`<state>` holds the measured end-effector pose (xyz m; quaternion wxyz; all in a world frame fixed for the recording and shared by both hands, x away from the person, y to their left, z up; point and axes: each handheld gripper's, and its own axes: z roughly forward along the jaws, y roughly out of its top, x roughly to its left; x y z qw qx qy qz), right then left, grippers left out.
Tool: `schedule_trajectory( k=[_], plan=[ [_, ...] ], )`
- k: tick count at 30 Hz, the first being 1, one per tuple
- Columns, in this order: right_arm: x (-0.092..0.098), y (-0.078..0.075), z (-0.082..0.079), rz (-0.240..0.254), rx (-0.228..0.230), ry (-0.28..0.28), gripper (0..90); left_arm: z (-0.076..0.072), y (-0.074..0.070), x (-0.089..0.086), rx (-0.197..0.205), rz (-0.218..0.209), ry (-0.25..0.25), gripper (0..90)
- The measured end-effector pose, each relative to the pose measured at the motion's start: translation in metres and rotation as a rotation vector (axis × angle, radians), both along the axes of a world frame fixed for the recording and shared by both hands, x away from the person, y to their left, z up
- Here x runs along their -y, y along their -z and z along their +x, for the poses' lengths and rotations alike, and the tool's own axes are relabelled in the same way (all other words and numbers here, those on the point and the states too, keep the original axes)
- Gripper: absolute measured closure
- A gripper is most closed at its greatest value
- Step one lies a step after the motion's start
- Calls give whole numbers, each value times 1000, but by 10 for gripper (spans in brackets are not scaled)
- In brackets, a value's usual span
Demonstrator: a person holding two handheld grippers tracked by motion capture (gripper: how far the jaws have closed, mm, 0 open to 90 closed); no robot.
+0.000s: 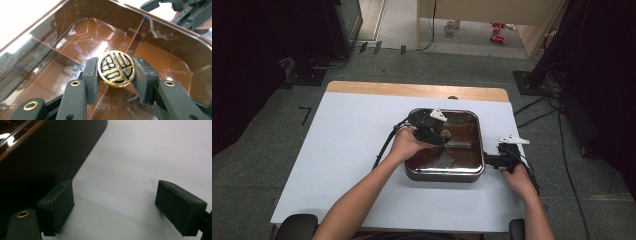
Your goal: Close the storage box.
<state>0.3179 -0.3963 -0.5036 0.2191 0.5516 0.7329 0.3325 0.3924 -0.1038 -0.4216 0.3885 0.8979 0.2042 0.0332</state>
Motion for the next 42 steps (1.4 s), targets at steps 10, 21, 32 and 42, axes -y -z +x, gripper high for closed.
schedule_trajectory(
  k=[10, 21, 32, 42],
  plan=[
    [0, 0, 0, 1, 1, 1, 150, 1, 3, -2, 2, -29, 10, 594],
    [-1, 0, -2, -6, 4, 23, 151, 4, 5, -5, -8, -52, 32, 592],
    [2, 0, -2, 33, -6, 18, 125, 6, 4, -7, -16, -76, 22, 459],
    [0, 0, -2, 16, -4, 21, 130, -3, -20, -23, 61, -49, -5, 326]
  ],
)
